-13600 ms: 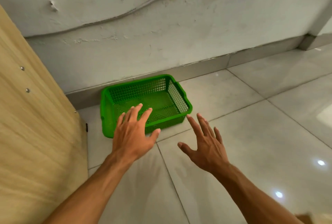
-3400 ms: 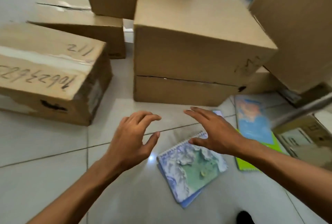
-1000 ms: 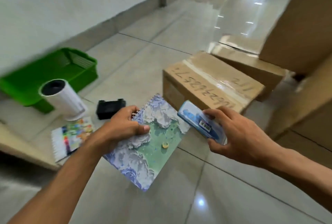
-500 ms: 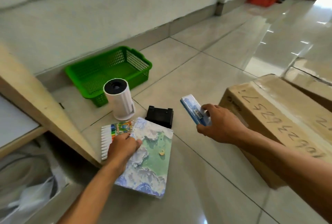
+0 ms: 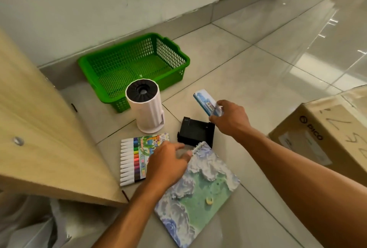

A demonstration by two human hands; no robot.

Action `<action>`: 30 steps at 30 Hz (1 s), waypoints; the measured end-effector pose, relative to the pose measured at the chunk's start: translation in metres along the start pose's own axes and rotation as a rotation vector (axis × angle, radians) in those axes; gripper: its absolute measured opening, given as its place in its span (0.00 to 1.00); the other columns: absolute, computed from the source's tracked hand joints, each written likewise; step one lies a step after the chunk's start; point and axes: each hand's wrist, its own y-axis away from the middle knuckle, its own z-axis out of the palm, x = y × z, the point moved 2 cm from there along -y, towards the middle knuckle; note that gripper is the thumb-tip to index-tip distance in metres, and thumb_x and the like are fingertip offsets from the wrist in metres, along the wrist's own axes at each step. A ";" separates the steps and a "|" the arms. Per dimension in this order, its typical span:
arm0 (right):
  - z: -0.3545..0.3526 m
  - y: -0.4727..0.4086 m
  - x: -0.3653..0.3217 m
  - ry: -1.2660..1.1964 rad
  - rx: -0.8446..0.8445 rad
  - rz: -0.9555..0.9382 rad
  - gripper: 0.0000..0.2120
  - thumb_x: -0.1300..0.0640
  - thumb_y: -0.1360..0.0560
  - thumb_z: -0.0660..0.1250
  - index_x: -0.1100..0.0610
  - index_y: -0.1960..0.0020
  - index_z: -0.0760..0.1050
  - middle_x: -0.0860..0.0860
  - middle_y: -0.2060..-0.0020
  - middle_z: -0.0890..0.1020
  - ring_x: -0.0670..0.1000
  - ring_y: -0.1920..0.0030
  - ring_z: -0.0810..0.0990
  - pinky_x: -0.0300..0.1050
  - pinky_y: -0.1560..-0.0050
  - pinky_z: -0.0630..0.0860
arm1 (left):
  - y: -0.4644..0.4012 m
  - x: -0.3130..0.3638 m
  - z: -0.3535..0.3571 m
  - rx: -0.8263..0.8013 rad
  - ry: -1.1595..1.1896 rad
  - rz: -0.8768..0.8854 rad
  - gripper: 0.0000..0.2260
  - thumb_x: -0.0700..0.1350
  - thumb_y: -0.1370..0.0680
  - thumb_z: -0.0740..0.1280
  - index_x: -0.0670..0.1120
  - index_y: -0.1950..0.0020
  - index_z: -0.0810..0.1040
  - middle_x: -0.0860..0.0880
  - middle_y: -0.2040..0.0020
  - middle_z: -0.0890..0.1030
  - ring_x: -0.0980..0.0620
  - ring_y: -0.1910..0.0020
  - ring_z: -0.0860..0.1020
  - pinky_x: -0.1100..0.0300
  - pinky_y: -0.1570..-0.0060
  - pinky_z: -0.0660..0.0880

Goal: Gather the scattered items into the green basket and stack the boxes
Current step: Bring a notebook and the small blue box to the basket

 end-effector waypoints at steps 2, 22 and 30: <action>0.003 -0.008 0.002 0.007 0.038 0.018 0.26 0.51 0.25 0.72 0.52 0.29 0.71 0.55 0.39 0.80 0.53 0.50 0.76 0.48 0.51 0.77 | -0.005 -0.001 -0.007 0.063 0.057 0.080 0.18 0.57 0.21 0.64 0.53 0.33 0.75 0.52 0.34 0.75 0.52 0.38 0.73 0.51 0.37 0.72; 0.024 -0.003 0.026 -0.173 -0.112 -0.100 0.32 0.39 0.22 0.64 0.46 0.21 0.59 0.51 0.24 0.66 0.54 0.27 0.67 0.50 0.32 0.67 | -0.019 0.021 -0.015 0.295 -0.111 0.308 0.28 0.62 0.25 0.62 0.54 0.27 0.68 0.55 0.29 0.68 0.55 0.30 0.65 0.52 0.31 0.65; -0.043 0.044 0.057 0.090 0.025 -0.301 0.43 0.32 0.27 0.65 0.38 0.21 0.45 0.46 0.20 0.55 0.53 0.22 0.58 0.54 0.26 0.60 | 0.001 0.067 0.003 0.295 -0.152 0.421 0.29 0.62 0.25 0.62 0.54 0.26 0.66 0.55 0.27 0.66 0.54 0.28 0.63 0.53 0.30 0.62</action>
